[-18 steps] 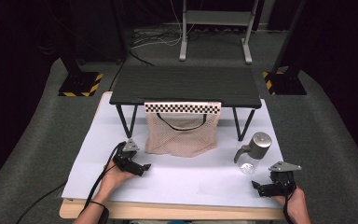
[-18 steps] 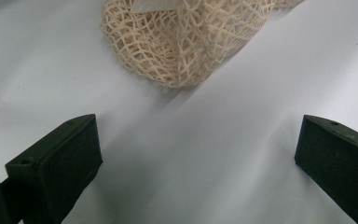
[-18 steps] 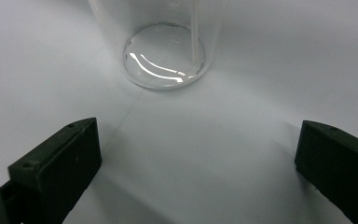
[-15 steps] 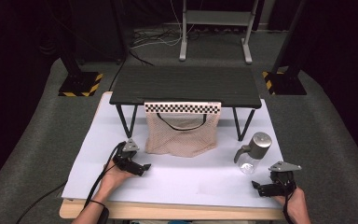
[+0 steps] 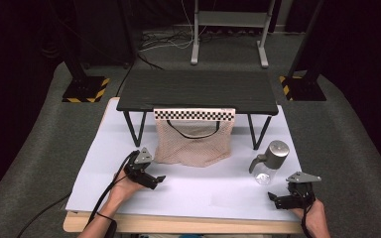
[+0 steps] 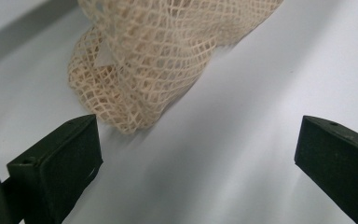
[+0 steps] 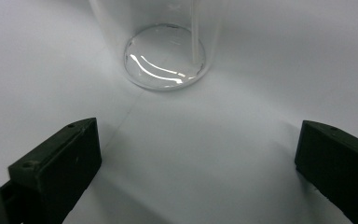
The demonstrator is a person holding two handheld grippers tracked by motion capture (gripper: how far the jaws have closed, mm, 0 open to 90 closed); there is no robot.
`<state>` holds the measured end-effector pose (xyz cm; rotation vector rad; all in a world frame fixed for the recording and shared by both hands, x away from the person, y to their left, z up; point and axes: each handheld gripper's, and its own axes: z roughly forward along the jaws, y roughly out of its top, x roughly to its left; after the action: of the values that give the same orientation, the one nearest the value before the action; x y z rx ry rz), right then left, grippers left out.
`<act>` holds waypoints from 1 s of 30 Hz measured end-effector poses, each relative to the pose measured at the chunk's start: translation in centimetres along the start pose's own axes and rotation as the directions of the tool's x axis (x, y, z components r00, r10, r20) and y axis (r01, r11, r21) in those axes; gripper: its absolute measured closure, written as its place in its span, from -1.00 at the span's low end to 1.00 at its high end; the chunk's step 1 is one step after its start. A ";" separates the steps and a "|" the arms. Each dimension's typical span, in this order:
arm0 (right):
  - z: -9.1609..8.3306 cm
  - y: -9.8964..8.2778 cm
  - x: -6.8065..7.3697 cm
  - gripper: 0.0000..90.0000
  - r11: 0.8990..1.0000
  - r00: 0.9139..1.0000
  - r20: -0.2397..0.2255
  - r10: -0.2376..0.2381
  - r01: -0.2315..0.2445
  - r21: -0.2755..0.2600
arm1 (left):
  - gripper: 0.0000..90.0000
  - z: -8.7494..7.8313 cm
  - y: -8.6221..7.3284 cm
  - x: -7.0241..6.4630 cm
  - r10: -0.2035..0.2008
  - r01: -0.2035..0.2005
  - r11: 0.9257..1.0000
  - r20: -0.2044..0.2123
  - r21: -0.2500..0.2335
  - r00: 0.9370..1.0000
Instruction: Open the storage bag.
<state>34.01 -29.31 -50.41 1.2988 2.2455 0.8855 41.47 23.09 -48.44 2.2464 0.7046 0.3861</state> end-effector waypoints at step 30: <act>0.0 -0.1 0.0 -1.00 1.000 1.000 -0.002 0.003 -0.003 -0.010 | -0.98 -2.7 4.5 -1.6 0.125 -0.123 0.992 0.081 -0.030 0.989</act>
<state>33.98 -29.36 -50.51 1.2978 2.2381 0.8986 40.58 21.08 -43.36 2.2751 0.5153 0.3575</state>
